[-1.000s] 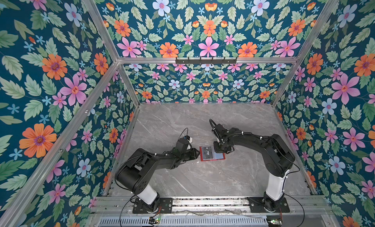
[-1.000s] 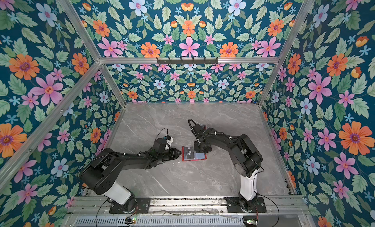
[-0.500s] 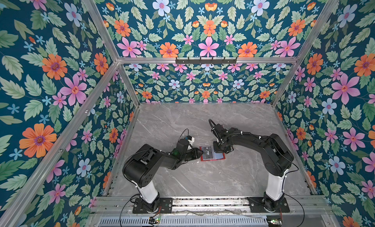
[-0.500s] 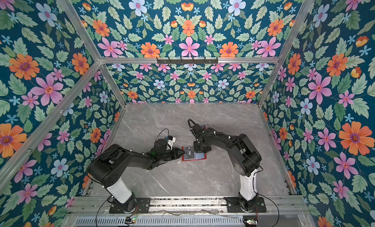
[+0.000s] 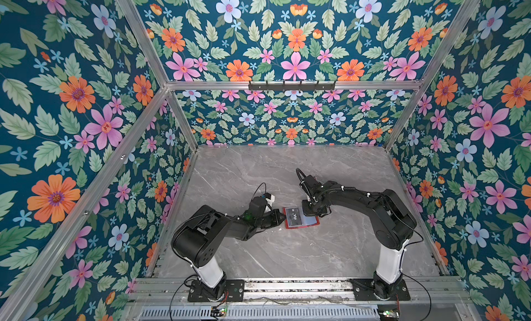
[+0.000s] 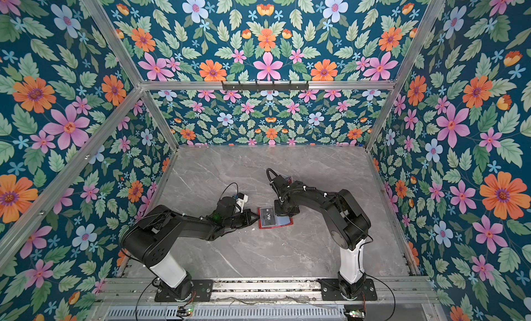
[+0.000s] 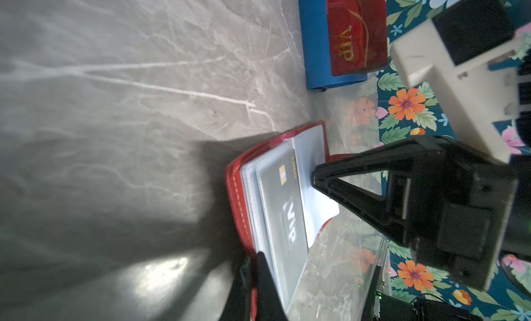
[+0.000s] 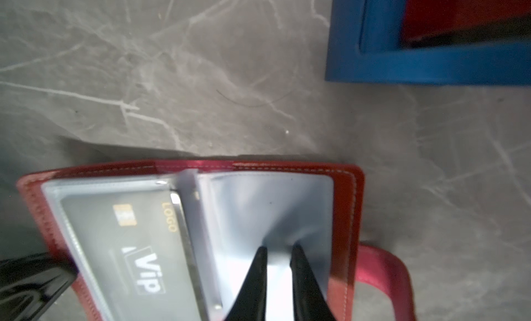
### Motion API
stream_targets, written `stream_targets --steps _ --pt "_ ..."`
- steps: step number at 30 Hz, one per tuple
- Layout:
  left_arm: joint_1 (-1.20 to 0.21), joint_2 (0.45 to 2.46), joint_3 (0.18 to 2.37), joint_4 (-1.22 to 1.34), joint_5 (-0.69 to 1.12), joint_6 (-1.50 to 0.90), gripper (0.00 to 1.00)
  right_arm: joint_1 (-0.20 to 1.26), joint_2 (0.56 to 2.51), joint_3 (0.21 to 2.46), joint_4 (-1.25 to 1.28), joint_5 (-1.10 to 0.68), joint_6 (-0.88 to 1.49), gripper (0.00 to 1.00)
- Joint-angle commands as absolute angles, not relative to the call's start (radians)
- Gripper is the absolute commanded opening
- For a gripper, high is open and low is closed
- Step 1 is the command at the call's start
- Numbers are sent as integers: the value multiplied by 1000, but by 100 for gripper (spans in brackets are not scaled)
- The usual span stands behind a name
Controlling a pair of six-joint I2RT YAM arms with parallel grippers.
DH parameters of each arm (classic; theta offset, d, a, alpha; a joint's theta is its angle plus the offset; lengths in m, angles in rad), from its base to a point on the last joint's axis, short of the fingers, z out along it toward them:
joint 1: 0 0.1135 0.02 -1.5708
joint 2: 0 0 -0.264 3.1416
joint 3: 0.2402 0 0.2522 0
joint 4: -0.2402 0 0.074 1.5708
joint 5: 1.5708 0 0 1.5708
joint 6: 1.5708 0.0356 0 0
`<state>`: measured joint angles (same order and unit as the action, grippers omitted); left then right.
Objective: Insert credit cards into a card holder
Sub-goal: Close the card holder at the center of the table.
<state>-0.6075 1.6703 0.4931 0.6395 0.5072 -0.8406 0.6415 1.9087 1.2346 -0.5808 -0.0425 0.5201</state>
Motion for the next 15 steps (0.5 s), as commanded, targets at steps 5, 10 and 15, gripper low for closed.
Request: stream_targets --steps 5,10,15 --pt "-608 1647 497 680 554 -851 0 642 1864 1206 -596 -38 546 26" --pt "-610 1641 515 634 542 -838 0 641 1794 1197 -598 -14 551 41" --pt "-611 1625 542 544 511 -804 0 642 1743 1185 -612 34 558 45"
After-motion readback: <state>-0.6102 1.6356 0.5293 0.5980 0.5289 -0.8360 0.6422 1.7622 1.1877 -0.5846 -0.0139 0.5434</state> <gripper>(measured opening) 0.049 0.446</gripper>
